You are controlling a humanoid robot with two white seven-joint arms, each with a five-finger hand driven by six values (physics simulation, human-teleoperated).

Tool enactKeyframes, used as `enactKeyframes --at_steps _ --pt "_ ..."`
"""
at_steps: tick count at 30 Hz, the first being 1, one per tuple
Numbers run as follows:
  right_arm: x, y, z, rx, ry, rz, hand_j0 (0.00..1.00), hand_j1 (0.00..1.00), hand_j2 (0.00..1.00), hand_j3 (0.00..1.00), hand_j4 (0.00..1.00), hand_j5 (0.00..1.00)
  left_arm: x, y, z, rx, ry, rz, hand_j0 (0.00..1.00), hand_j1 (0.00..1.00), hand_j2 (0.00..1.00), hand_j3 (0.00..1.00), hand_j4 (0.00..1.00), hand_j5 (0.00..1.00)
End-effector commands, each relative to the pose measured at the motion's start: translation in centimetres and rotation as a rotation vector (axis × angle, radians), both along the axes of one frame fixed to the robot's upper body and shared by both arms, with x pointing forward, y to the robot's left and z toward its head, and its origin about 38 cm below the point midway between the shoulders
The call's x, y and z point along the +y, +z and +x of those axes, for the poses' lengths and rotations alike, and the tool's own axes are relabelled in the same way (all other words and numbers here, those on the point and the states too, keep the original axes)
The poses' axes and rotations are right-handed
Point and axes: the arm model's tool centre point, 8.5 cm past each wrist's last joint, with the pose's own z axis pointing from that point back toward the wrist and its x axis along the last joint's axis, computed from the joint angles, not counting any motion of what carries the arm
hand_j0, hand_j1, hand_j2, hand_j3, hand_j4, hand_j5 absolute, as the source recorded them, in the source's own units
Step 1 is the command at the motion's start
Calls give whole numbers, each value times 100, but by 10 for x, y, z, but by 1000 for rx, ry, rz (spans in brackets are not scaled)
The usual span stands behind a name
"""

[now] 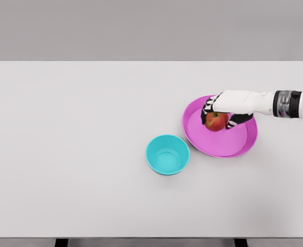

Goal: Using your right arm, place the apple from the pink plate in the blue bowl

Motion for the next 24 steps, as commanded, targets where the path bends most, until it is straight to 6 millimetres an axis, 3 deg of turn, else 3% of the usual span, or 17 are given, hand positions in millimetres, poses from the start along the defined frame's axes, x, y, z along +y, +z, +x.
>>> enactKeyframes --at_steps 1,4,8,14,24 --pt "4 4 -2 -8 14 7 56 56 56 56 56 56 0 0 0 -1 0 1 100 100 100 100 100 100" --pt "8 7 -4 -17 32 10 56 56 56 56 56 56 0 0 0 1 0 -1 100 100 100 100 100 100" --pt "29 28 -16 -79 114 40 56 56 56 56 56 56 0 0 0 -1 -1 -1 100 100 100 100 100 100" --pt "55 39 -38 -114 219 63 56 56 56 56 56 56 0 0 0 0 0 0 100 100 100 100 100 100" --pt "84 28 -60 -94 308 96 57 57 57 57 57 57 0 0 0 0 0 0 100 100 100 100 100 100"
